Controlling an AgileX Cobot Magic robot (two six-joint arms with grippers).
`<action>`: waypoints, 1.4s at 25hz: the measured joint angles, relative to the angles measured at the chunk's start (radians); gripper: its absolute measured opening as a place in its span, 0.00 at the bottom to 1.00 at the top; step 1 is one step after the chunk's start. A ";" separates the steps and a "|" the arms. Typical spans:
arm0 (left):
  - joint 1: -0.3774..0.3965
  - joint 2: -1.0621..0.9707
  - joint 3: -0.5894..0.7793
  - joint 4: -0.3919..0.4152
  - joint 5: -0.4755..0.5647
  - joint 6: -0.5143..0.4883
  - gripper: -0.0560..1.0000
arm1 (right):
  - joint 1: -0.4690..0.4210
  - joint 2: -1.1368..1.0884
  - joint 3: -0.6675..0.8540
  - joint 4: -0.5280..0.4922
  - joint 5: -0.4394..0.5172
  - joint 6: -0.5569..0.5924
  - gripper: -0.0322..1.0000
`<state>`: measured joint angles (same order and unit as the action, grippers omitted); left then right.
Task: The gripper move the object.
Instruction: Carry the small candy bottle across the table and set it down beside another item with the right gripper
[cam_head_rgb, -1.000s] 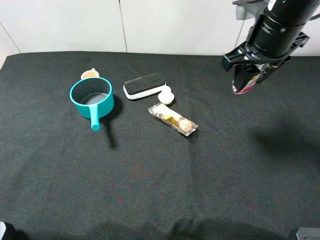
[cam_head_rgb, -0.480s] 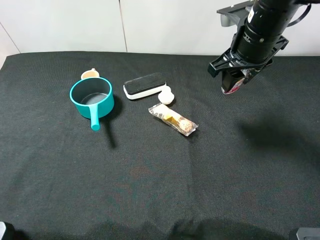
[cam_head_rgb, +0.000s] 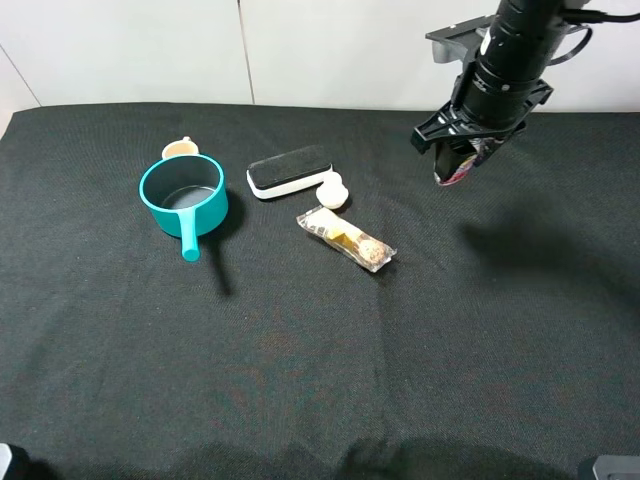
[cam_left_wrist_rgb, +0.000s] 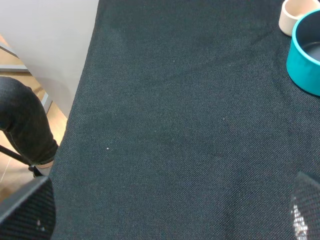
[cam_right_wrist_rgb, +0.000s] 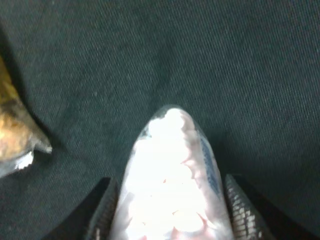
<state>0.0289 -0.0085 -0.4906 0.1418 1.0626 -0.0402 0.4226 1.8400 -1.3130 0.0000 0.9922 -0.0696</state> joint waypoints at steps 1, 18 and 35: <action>0.000 0.000 0.000 0.000 0.000 0.000 0.99 | 0.000 0.017 -0.015 0.000 0.004 -0.003 0.36; 0.000 0.000 0.000 0.000 0.000 0.000 0.99 | -0.004 0.178 -0.073 0.085 0.024 -0.117 0.36; 0.000 0.000 0.000 0.000 0.000 0.000 0.99 | -0.004 0.227 -0.074 0.136 -0.004 -0.159 0.36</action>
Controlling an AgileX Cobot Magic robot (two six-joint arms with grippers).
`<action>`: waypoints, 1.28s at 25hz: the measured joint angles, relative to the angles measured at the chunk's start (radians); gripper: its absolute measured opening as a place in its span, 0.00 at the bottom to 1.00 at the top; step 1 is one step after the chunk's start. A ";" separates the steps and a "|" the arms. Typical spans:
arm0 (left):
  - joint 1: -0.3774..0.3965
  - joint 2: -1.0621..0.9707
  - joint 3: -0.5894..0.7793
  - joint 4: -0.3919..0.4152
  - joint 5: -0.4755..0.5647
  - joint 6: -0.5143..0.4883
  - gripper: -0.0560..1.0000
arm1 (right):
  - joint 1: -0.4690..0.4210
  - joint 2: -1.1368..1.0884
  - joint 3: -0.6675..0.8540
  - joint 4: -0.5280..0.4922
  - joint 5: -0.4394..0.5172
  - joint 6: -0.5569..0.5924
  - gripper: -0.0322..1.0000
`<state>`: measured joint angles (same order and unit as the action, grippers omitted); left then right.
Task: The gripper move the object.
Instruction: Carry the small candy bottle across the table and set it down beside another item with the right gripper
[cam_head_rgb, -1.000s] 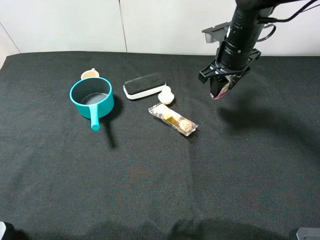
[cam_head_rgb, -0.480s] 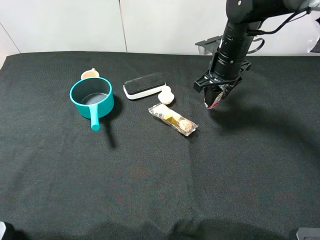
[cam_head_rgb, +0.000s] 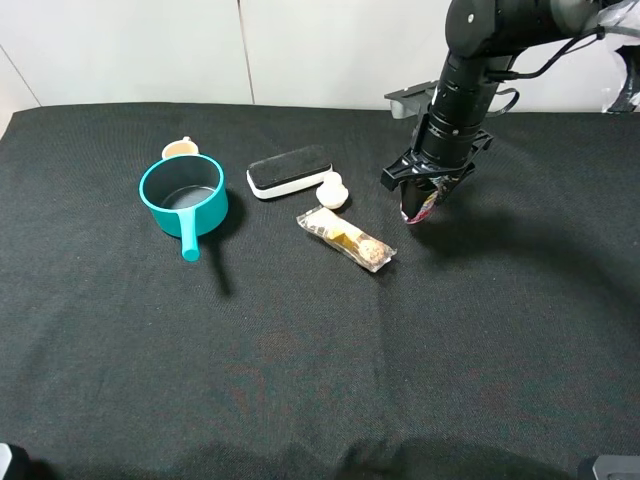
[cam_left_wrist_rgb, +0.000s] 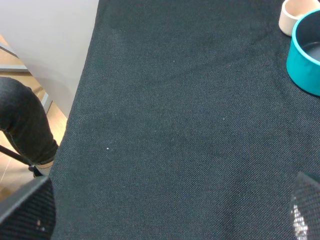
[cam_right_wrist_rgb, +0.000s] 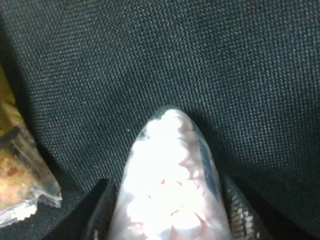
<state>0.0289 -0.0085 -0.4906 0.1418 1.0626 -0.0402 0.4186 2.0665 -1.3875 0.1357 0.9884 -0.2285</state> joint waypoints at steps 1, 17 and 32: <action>0.000 0.000 0.000 0.000 0.000 0.000 0.99 | 0.000 0.000 0.000 0.000 0.000 0.000 0.36; 0.000 0.000 0.000 0.000 0.000 0.000 0.99 | 0.000 0.046 -0.001 0.018 0.000 0.000 0.36; 0.000 0.000 0.000 0.000 0.000 0.000 0.99 | 0.000 0.046 -0.001 0.024 0.001 -0.001 0.36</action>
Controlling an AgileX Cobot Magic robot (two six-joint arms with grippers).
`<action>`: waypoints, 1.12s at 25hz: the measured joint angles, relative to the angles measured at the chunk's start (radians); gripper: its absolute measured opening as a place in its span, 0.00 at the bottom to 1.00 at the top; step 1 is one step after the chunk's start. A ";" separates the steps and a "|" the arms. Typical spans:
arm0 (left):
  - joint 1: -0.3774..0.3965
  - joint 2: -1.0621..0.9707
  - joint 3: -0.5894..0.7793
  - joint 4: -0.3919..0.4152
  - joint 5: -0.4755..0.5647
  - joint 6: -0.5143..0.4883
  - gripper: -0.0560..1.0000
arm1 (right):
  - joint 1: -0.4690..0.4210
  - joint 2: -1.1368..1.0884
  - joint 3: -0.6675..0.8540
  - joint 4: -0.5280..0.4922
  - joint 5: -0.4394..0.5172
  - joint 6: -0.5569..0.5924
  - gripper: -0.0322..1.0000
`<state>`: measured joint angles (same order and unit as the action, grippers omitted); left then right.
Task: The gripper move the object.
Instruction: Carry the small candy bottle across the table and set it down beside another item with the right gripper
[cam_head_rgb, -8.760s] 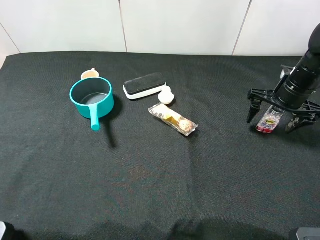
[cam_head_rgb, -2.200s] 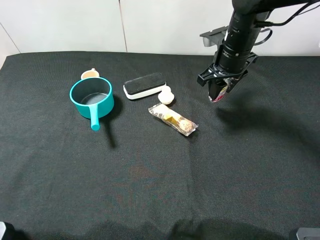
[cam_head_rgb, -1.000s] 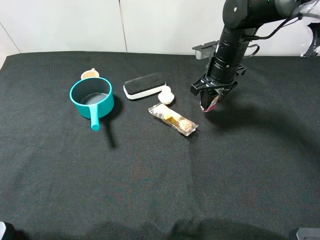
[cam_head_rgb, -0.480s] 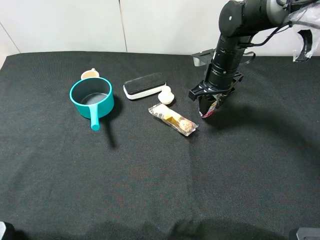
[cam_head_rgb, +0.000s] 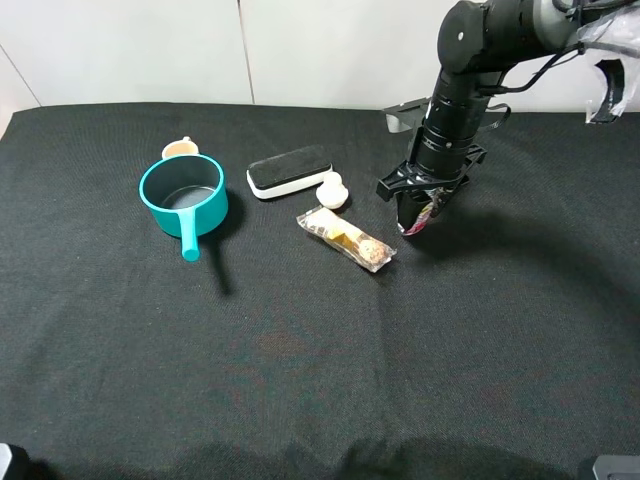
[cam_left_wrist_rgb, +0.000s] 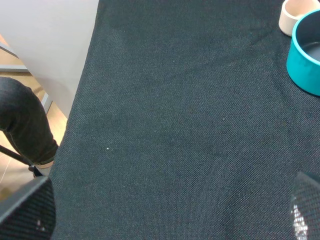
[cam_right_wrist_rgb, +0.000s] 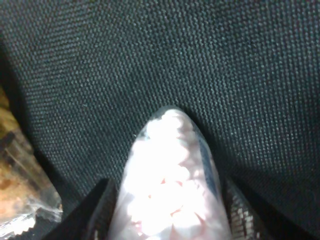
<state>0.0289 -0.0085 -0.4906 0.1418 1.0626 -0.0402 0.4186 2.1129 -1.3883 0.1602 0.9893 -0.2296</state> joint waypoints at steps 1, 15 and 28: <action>0.000 0.000 0.000 0.000 0.000 0.000 0.99 | 0.000 0.000 0.000 0.000 0.000 0.000 0.36; 0.000 0.000 0.000 0.000 0.000 0.000 0.99 | 0.000 0.000 0.000 0.013 0.000 0.000 0.36; 0.000 0.000 0.000 0.000 0.000 0.000 0.99 | 0.000 0.000 0.000 0.016 0.000 0.000 0.37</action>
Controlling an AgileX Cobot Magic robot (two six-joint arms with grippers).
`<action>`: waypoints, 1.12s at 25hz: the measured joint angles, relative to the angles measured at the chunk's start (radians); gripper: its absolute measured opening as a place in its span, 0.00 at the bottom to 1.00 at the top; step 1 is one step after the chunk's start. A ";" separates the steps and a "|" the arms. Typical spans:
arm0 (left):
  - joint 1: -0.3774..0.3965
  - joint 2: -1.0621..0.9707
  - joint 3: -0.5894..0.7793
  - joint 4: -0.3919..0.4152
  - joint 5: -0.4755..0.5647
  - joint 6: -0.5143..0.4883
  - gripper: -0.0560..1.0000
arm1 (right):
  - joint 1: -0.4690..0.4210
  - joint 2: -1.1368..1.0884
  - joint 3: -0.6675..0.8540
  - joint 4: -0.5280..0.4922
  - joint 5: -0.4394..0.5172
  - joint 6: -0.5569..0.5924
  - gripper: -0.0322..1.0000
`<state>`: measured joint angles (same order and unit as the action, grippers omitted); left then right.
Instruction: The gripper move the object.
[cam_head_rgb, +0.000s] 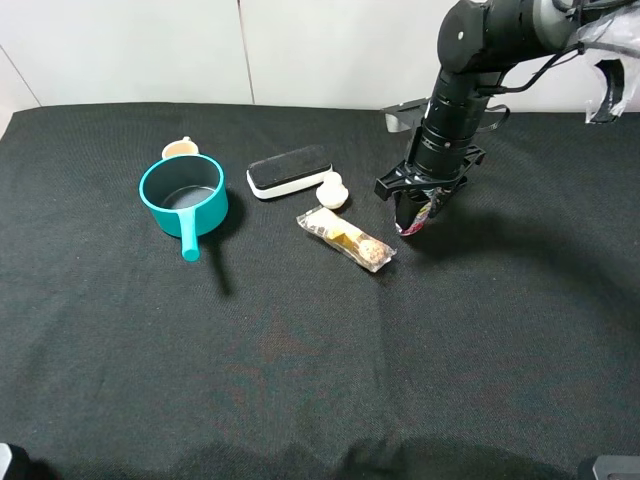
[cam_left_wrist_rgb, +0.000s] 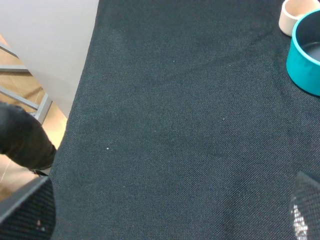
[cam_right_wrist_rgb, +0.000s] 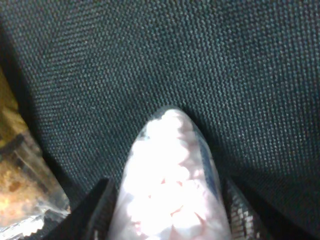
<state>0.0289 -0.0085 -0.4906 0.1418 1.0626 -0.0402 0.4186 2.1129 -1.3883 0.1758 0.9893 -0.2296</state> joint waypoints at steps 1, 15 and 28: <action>0.000 0.000 0.000 0.000 0.000 0.000 0.99 | 0.000 0.000 0.000 0.000 -0.001 0.000 0.37; 0.000 0.000 0.000 0.000 0.000 0.000 0.99 | 0.000 0.000 0.000 -0.011 -0.020 0.000 0.70; 0.000 0.000 0.000 0.000 0.000 0.000 0.99 | 0.000 -0.015 0.000 0.000 -0.034 0.000 0.70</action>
<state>0.0289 -0.0085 -0.4906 0.1418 1.0626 -0.0402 0.4186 2.0980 -1.3883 0.1757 0.9550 -0.2296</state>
